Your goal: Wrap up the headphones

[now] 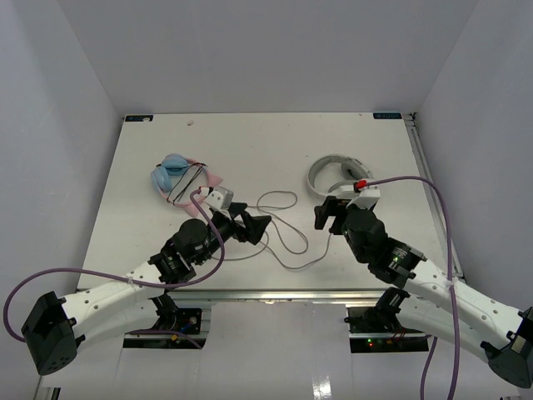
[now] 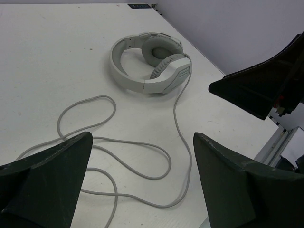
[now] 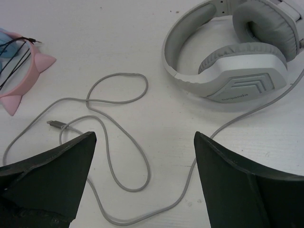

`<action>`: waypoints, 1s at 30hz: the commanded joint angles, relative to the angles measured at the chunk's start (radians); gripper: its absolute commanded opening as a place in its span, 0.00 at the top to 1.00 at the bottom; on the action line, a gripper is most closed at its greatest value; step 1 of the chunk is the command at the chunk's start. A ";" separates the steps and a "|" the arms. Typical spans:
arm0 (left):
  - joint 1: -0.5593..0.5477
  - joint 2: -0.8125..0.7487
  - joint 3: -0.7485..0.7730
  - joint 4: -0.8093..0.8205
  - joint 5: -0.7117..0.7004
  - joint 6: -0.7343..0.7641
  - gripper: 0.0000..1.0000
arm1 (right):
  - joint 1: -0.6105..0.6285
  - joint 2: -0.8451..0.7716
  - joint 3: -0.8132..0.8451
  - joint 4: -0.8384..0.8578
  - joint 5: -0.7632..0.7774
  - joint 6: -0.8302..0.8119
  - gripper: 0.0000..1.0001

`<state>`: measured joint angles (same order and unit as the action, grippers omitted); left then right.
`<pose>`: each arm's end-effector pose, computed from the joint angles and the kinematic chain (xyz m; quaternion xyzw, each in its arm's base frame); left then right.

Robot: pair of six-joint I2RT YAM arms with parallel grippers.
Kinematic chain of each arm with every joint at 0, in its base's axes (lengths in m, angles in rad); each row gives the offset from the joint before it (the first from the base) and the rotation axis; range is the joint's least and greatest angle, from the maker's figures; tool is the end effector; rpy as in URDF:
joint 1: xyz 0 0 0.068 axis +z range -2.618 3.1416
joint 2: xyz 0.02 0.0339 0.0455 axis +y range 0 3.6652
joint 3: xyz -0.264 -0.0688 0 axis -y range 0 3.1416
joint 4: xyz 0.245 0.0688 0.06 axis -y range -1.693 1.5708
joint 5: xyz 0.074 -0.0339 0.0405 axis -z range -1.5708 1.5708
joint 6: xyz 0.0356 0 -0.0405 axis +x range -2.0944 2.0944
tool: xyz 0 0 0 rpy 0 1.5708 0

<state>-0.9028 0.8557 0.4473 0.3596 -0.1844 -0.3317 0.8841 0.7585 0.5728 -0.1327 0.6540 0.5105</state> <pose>0.1318 -0.1565 0.2653 0.1422 0.7098 -0.3431 0.5986 0.1292 0.1234 0.2768 0.0425 0.7889 0.1569 0.5926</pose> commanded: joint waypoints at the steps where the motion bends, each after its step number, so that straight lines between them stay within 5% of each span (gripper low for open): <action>1: -0.002 -0.010 -0.011 0.015 -0.048 -0.001 0.02 | 0.005 -0.014 0.047 0.085 0.078 -0.109 0.10; 10: -0.002 -0.056 -0.024 -0.001 -0.127 -0.018 0.02 | -0.113 0.182 0.358 -0.005 0.216 -0.378 0.07; 17: -0.002 -0.060 -0.027 -0.006 -0.167 -0.035 0.02 | -0.519 0.482 0.545 0.005 -0.148 -0.419 0.05; 23: -0.004 -0.064 -0.023 -0.023 -0.184 -0.055 0.02 | -0.664 0.782 0.717 -0.019 -0.440 -0.499 0.05; 30: -0.002 -0.060 -0.014 -0.039 -0.193 -0.065 0.02 | -0.735 0.982 0.793 -0.051 -0.543 -0.593 0.04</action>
<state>-0.9028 0.8078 0.4213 0.3409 -0.3604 -0.3772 0.1776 1.7154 1.3097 -0.1698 0.2313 0.0028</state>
